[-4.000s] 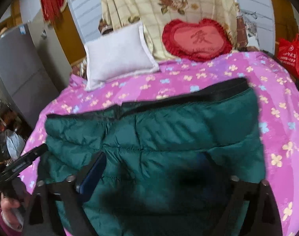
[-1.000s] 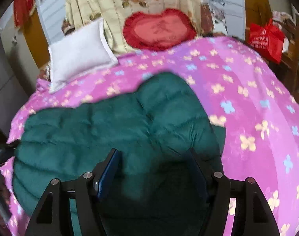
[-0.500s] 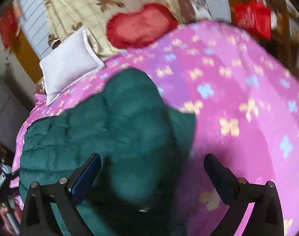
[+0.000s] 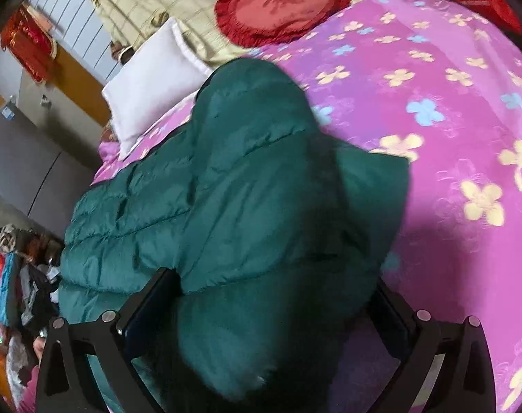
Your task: Fold large clothes
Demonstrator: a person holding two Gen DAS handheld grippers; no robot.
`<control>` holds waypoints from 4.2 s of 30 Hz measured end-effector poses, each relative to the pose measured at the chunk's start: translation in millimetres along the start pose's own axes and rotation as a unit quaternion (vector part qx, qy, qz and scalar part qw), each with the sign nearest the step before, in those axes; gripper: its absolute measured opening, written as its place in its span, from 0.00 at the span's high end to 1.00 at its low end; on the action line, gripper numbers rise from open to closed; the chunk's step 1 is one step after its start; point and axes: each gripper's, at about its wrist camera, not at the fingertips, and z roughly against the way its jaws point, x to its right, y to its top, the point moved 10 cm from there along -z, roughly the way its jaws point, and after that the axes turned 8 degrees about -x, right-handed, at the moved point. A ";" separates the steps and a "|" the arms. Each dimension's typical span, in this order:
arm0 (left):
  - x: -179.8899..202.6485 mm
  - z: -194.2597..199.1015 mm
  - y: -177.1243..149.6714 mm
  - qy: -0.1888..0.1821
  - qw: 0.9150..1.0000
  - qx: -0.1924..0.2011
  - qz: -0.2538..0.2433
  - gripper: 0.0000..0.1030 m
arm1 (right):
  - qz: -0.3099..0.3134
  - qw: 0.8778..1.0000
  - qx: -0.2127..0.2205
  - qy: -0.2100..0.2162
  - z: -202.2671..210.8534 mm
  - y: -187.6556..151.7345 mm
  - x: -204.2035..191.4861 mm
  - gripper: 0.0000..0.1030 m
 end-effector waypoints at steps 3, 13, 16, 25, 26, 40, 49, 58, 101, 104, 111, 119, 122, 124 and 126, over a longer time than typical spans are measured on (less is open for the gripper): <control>9.0 -4.9 -5.1 -0.020 0.999 -0.026 -0.011 0.12 | 0.011 0.999 -0.002 0.031 -2.9 -8.0 -18.8 0.20; 36.0 62.8 -28.3 -0.063 0.997 -0.007 -0.044 0.59 | 0.014 0.996 0.040 0.081 59.4 -34.3 -56.1 0.59; 48.3 88.2 -46.2 -0.069 0.996 -0.008 -0.060 0.60 | 0.016 0.994 0.047 0.099 84.9 -54.7 -70.8 0.60; 39.9 155.4 -130.5 -0.077 0.993 -0.039 -0.083 0.61 | 0.021 0.991 0.028 0.132 145.7 -152.9 -95.6 0.60; 34.1 158.0 -137.6 -0.066 0.993 -0.039 -0.084 0.61 | 0.022 0.992 0.022 0.123 145.5 -165.1 -93.6 0.60; -1.9 171.7 -170.6 0.161 0.983 0.042 -0.072 0.15 | 0.026 0.990 0.019 -0.134 142.0 -219.9 -57.8 0.16; 57.0 180.3 -195.0 0.224 0.956 0.089 -0.169 0.15 | 0.044 0.993 0.079 -0.078 165.9 -241.8 -143.5 0.15; 98.4 154.7 -221.8 0.238 0.944 0.102 -0.203 0.15 | 0.058 0.990 0.108 -0.076 124.4 -266.3 -200.9 0.15; 108.1 152.2 -239.3 0.284 0.916 0.170 -0.227 0.15 | 0.124 0.966 0.155 -0.167 112.5 -273.0 -209.0 0.08; 107.3 152.7 -239.6 0.286 0.915 0.173 -0.228 0.15 | 0.122 0.966 0.155 -0.165 111.5 -273.2 -208.2 0.08; 105.8 151.2 -240.2 0.279 0.918 0.168 -0.225 0.15 | 0.125 0.967 0.147 -0.164 105.2 -276.0 -208.5 0.08; 105.0 150.9 -241.1 0.280 0.918 0.168 -0.225 0.15 | 0.126 0.967 0.148 -0.164 104.4 -276.3 -208.8 0.08; 105.3 151.0 -241.1 0.280 0.918 0.169 -0.225 0.15 | 0.127 0.967 0.151 -0.162 105.0 -275.7 -209.0 0.08; 104.8 150.9 -240.8 0.282 0.917 0.170 -0.225 0.15 | 0.126 0.966 0.154 -0.164 106.5 -275.1 -208.6 0.08; 104.7 150.9 -241.8 0.283 0.917 0.170 -0.224 0.15 | 0.124 0.967 0.154 -0.161 106.5 -275.4 -208.2 0.08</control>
